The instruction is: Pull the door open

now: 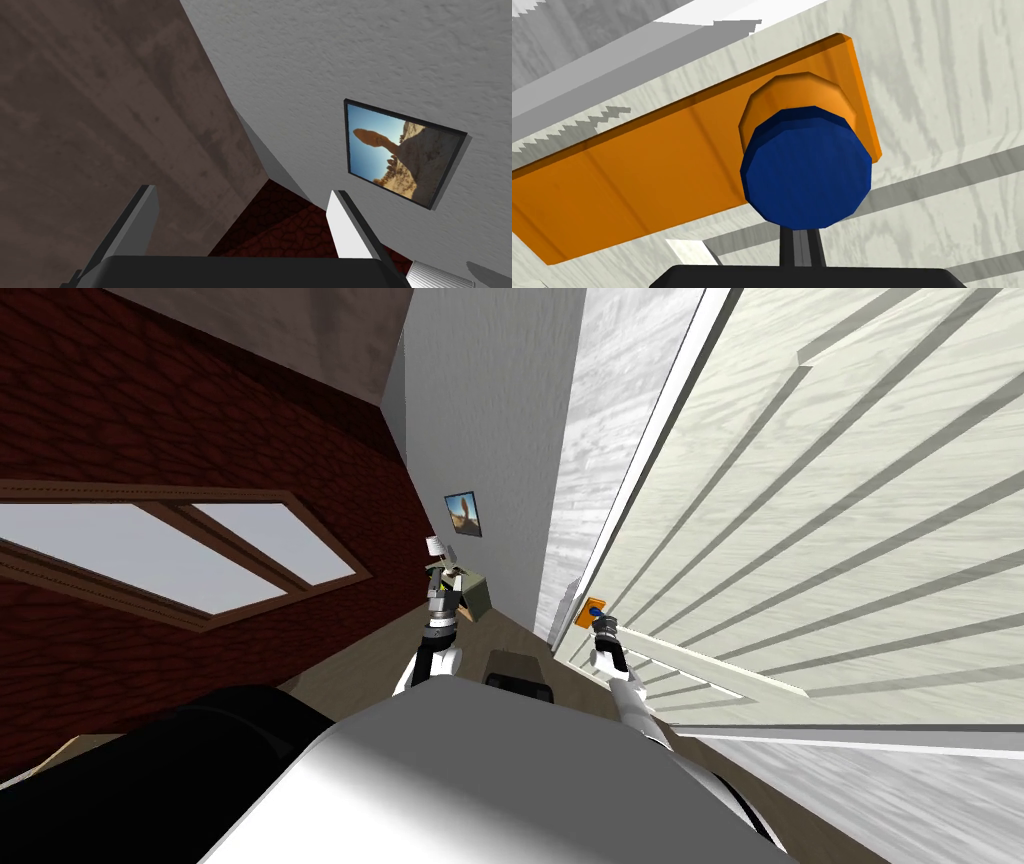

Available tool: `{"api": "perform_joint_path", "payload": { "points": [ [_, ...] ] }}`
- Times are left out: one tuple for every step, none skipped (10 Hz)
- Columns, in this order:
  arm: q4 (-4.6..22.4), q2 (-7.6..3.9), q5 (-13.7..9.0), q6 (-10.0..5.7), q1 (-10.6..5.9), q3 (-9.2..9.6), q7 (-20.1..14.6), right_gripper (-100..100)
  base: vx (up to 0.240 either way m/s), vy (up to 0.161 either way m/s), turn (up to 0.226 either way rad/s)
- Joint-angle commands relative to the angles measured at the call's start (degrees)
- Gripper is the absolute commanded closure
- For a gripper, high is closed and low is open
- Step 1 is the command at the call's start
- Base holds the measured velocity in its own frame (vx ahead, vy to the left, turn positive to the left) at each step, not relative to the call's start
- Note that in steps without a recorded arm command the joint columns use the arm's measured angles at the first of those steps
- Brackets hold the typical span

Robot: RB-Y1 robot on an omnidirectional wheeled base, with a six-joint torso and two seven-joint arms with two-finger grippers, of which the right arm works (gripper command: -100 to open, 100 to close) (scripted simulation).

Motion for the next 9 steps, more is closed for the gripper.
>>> {"api": "perform_joint_path", "payload": {
  "points": [
    [-0.63,0.91,-1.26,0.16,-0.24,0.17,-1.60,-100,-0.066,-0.021,-0.005],
    [-0.84,1.54,-2.95,0.16,-0.47,0.05,-3.75,-100,-0.088,-0.007,0.034],
    [-0.96,1.90,-3.90,0.17,-0.60,-0.02,-4.97,-100,-0.092,-0.022,0.022],
    [-1.09,2.30,-4.97,0.17,-0.75,-0.09,-6.34,-100,-0.092,-0.021,0.031],
    [-1.23,2.71,-6.07,0.17,-0.90,-0.17,-7.74,-100,-0.089,-0.021,0.035],
    [-1.37,3.16,-7.25,0.18,-1.06,-0.25,-9.25,-100,-0.099,-0.017,0.079],
    [-1.37,3.16,-7.25,0.18,-1.06,-0.25,-9.25,-100,-0.063,0.002,0.058],
    [-1.53,3.62,-8.46,0.18,-1.23,-0.33,-10.79,-100,-0.043,0.035,0.134],
    [-1.68,4.10,-9.71,0.19,-1.40,-0.42,-12.39,-100,-0.063,0.037,0.089]
  ]
}}
